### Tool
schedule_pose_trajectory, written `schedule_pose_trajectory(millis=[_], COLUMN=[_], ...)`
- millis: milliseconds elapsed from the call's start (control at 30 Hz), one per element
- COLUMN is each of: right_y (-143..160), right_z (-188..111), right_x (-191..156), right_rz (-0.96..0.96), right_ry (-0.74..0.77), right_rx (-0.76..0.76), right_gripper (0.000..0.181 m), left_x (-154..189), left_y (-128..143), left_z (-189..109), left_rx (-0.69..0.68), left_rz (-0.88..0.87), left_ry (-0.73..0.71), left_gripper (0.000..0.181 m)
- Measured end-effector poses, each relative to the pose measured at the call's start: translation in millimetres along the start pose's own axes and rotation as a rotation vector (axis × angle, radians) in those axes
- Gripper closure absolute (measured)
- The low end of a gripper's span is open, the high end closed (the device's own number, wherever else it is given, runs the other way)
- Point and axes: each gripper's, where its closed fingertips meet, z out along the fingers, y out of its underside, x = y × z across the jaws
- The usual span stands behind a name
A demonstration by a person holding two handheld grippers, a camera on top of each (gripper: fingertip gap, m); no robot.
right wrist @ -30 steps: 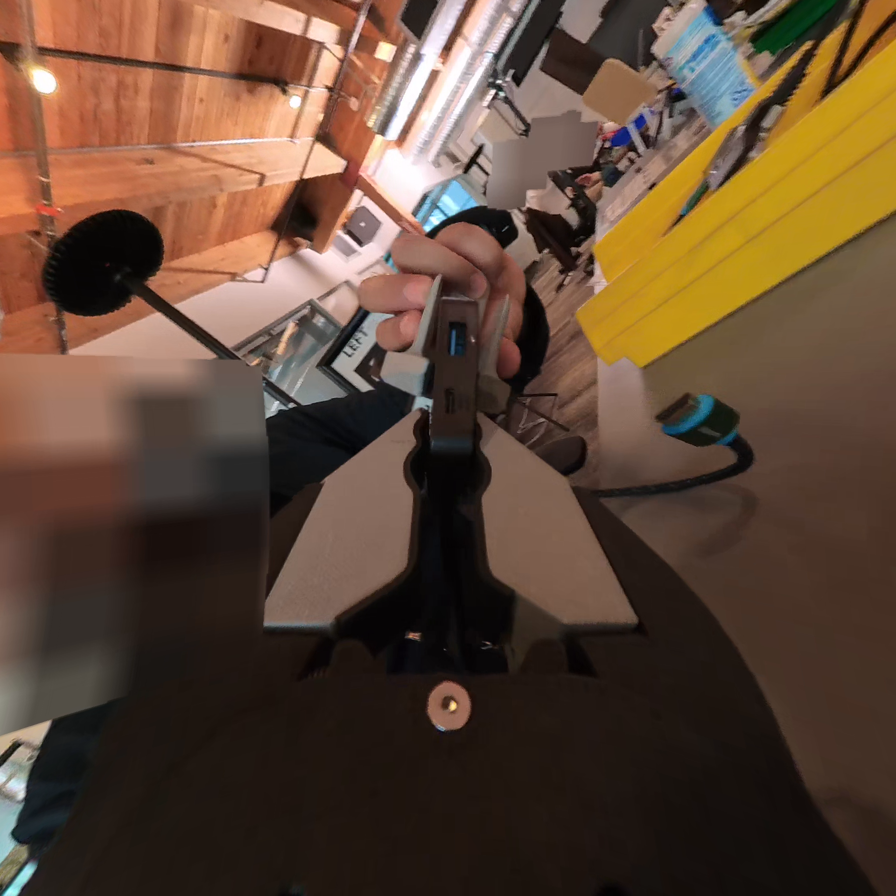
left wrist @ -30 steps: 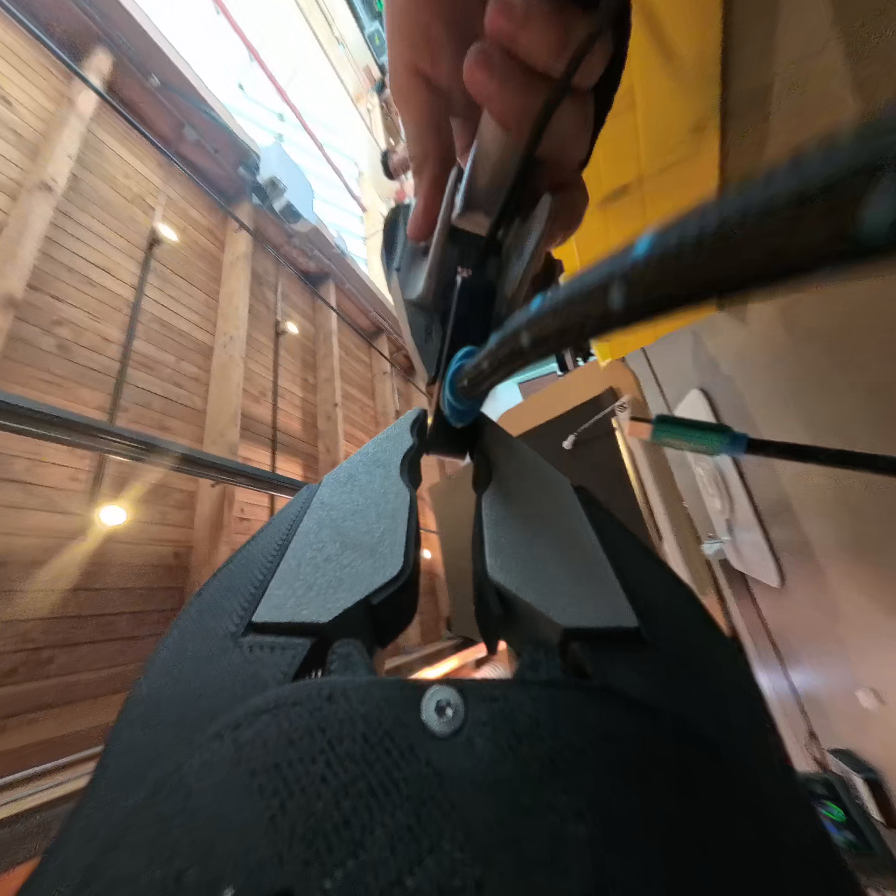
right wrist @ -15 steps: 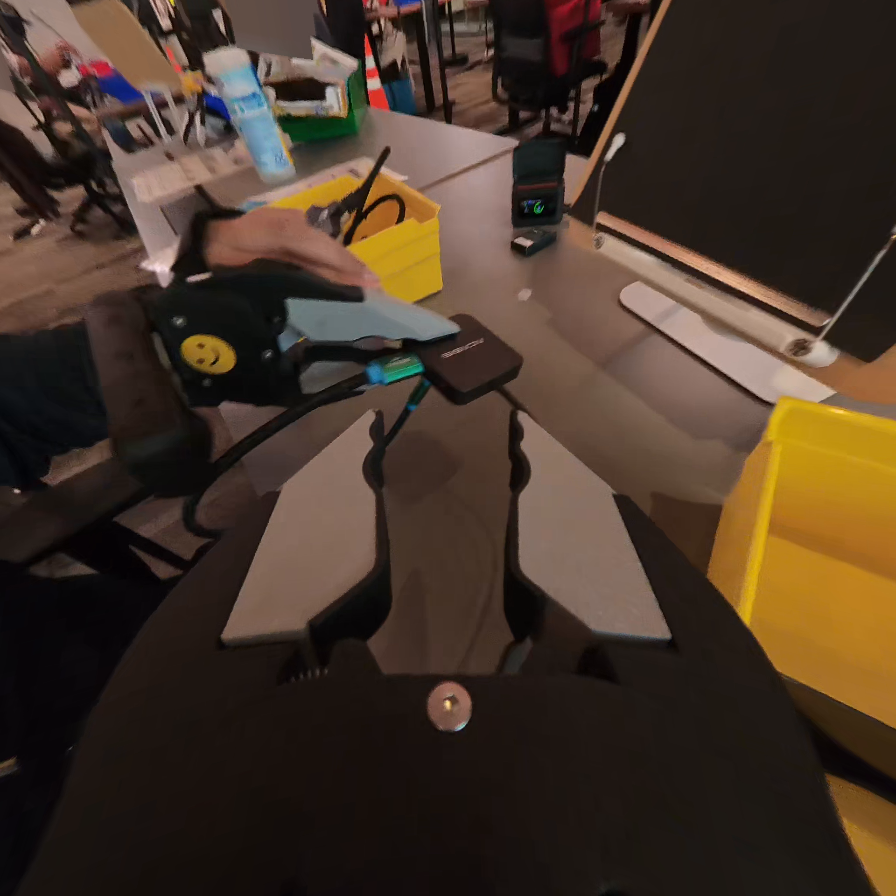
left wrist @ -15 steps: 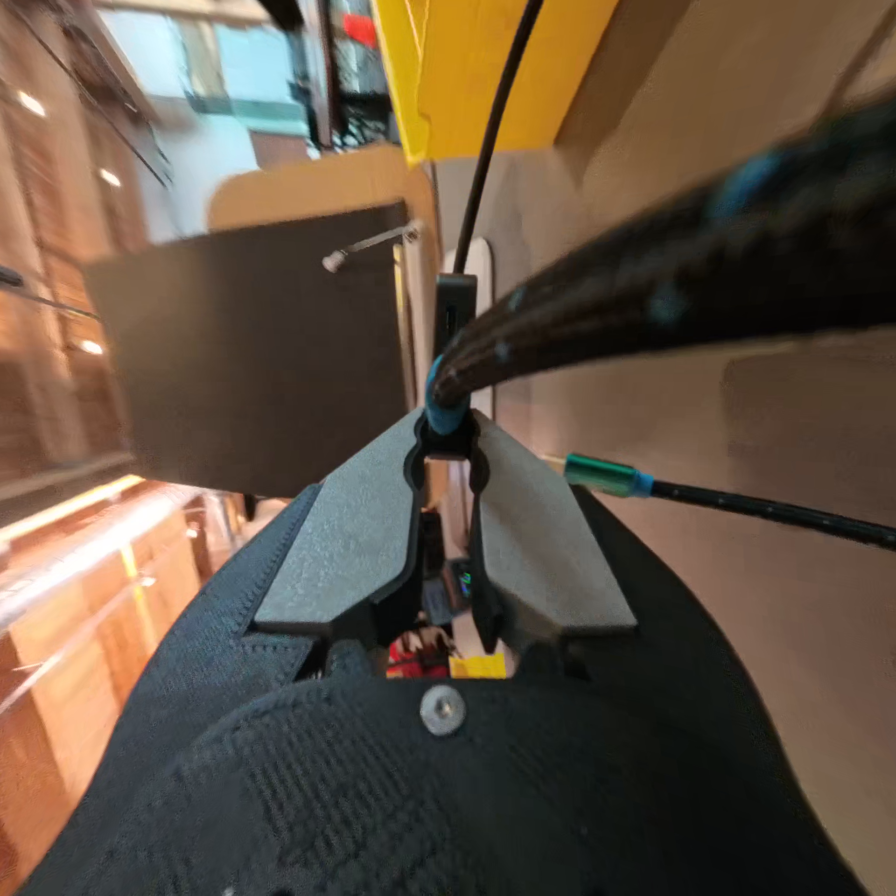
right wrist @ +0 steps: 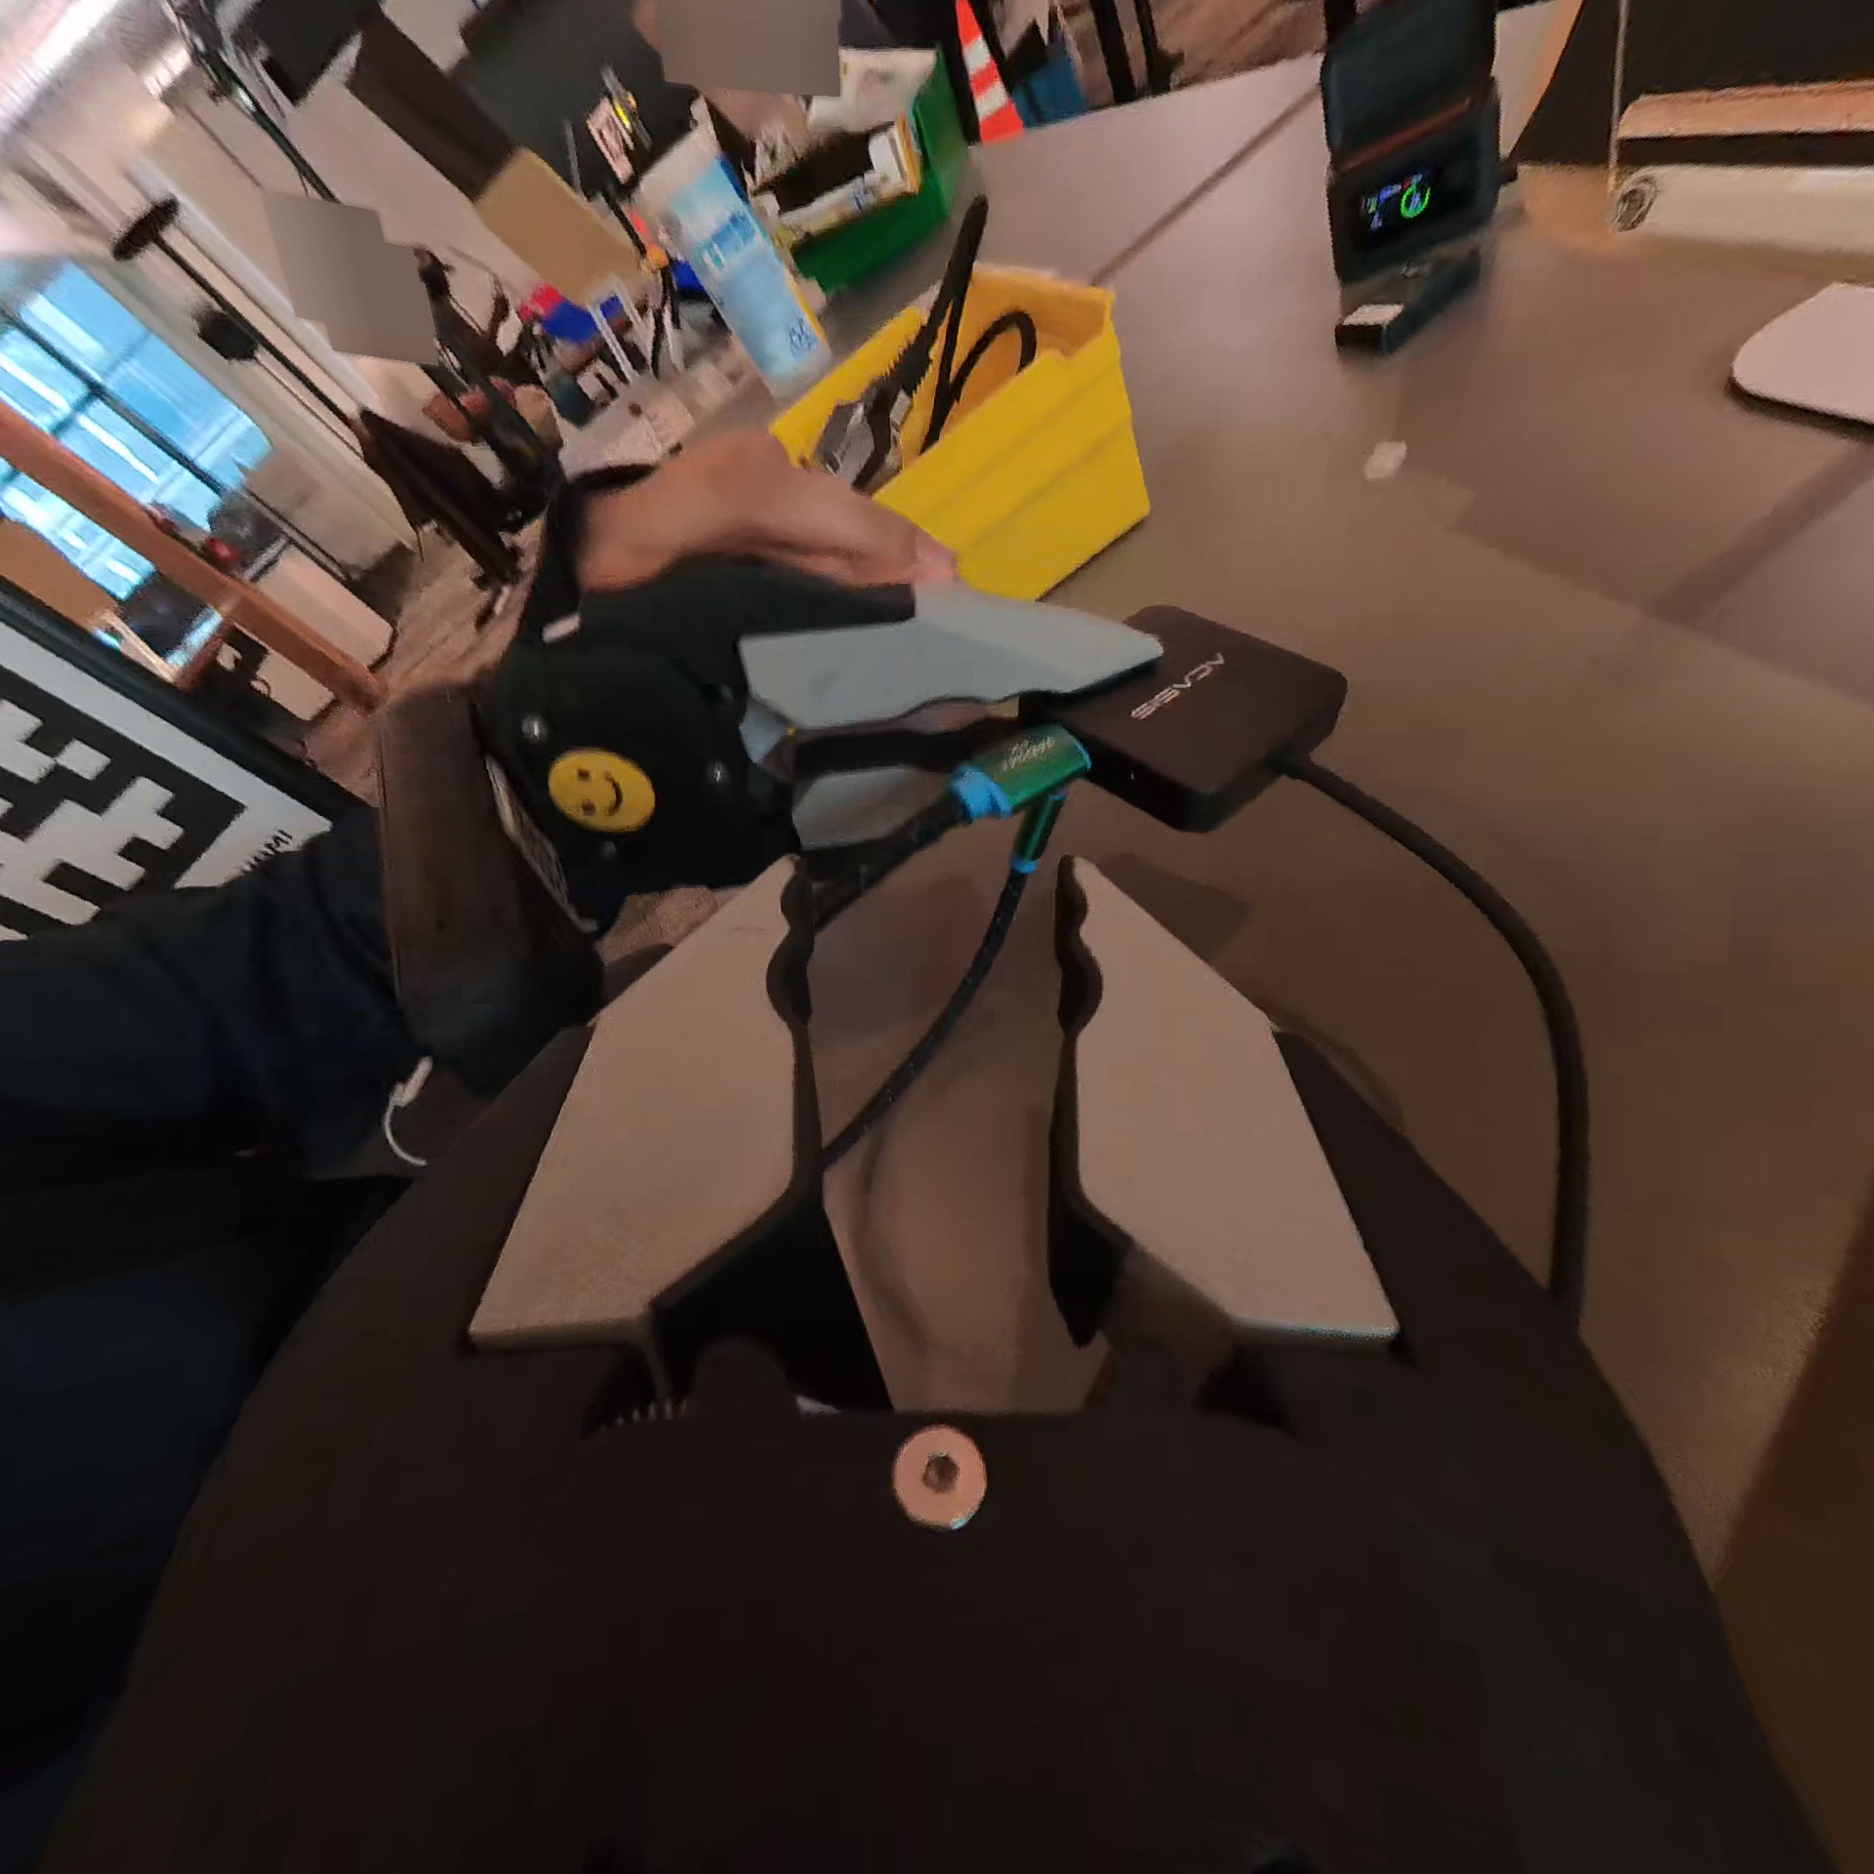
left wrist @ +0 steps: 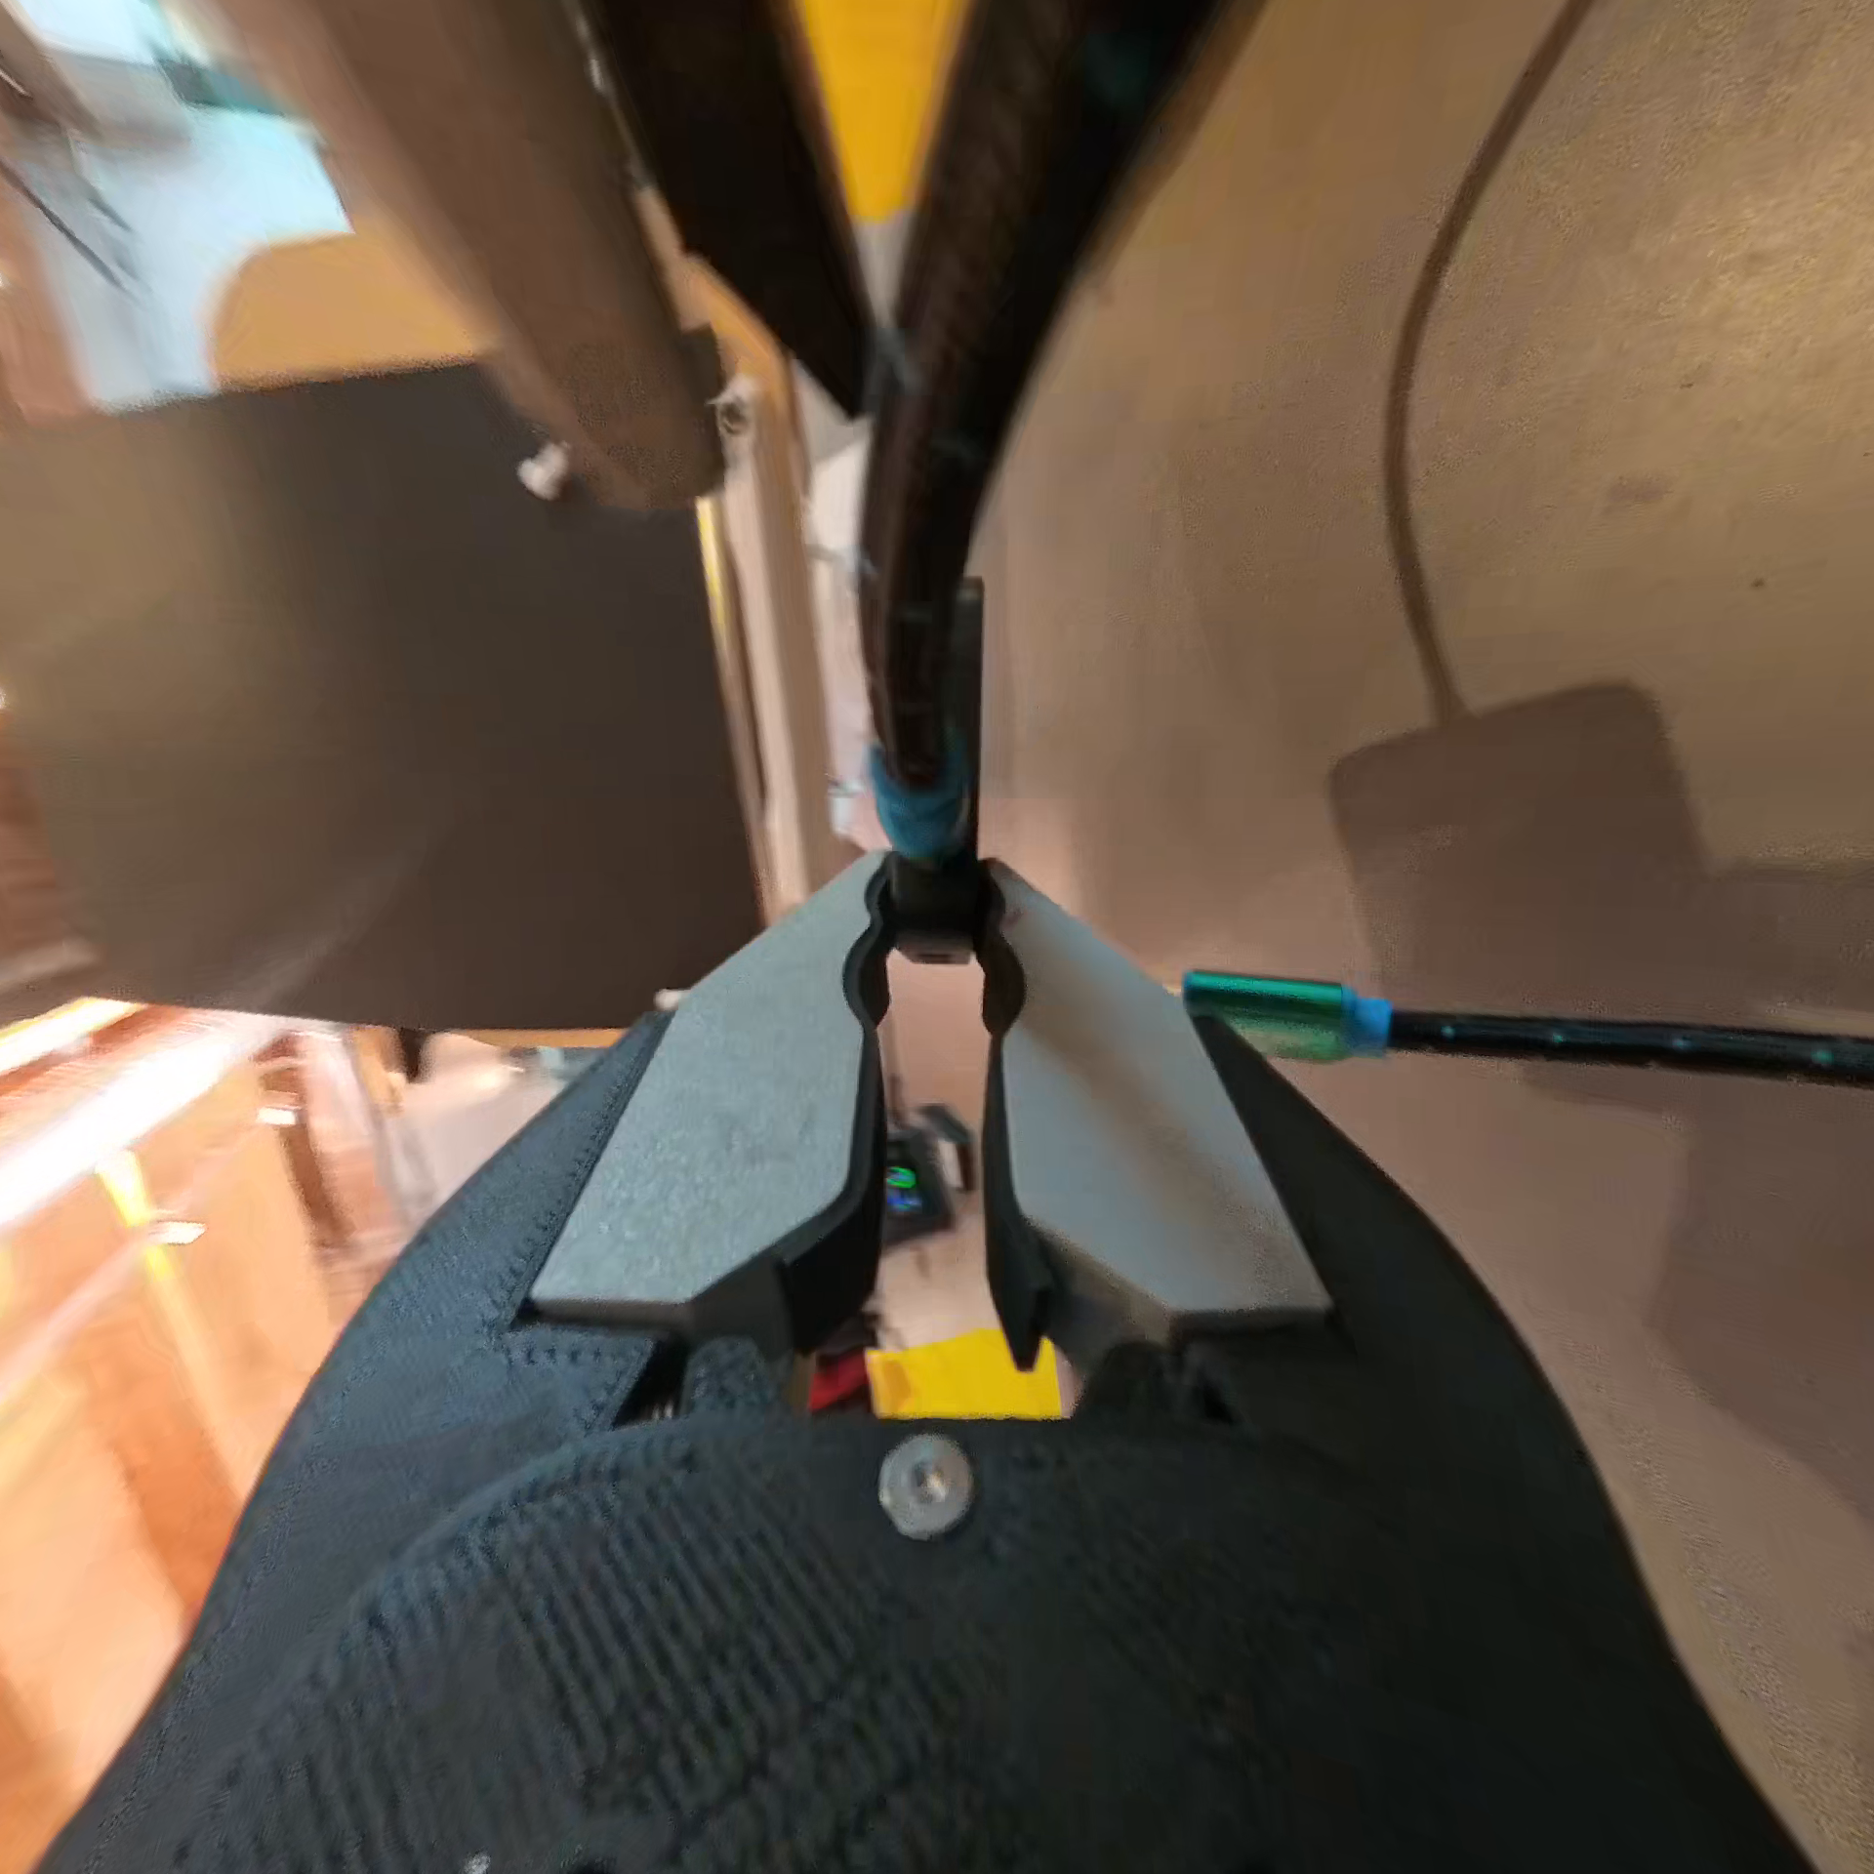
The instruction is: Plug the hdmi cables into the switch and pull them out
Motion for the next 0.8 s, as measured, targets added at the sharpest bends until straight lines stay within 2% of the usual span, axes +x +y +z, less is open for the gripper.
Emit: schedule_pose_trajectory(millis=[167,200,233,400,500,667,800], right_y=[8,11,16,25,24,19,19], right_z=[9,12,14,8,0,-5,-2], right_x=[-14,-11,-5,16,33,37,42], right_rz=[0.032,0.024,-0.002,-0.112,-0.18,-0.244,-0.332], right_ry=[-0.085,-0.058,-0.01,0.164,0.299,0.341,0.38], right_rx=[-0.038,-0.053,-0.081,-0.171,-0.191,-0.18,-0.188], right_gripper=[0.131,0.132,0.143,0.155,0.155,0.151,0.149], left_x=[-18,-19,-20,-13,-9,-7,5], left_y=[-25,-27,-30,-27,-24,-26,-28], left_z=[-12,-13,-13,-10,-7,-6,5], left_rx=[0.032,0.028,0.035,0.029,0.044,0.097,0.129], left_rz=[0.188,0.203,0.21,0.196,0.145,0.055,-0.046], left_ry=[-0.225,-0.243,-0.255,-0.22,-0.202,-0.206,-0.128], left_gripper=[0.17,0.17,0.17,0.169,0.169,0.169,0.169])
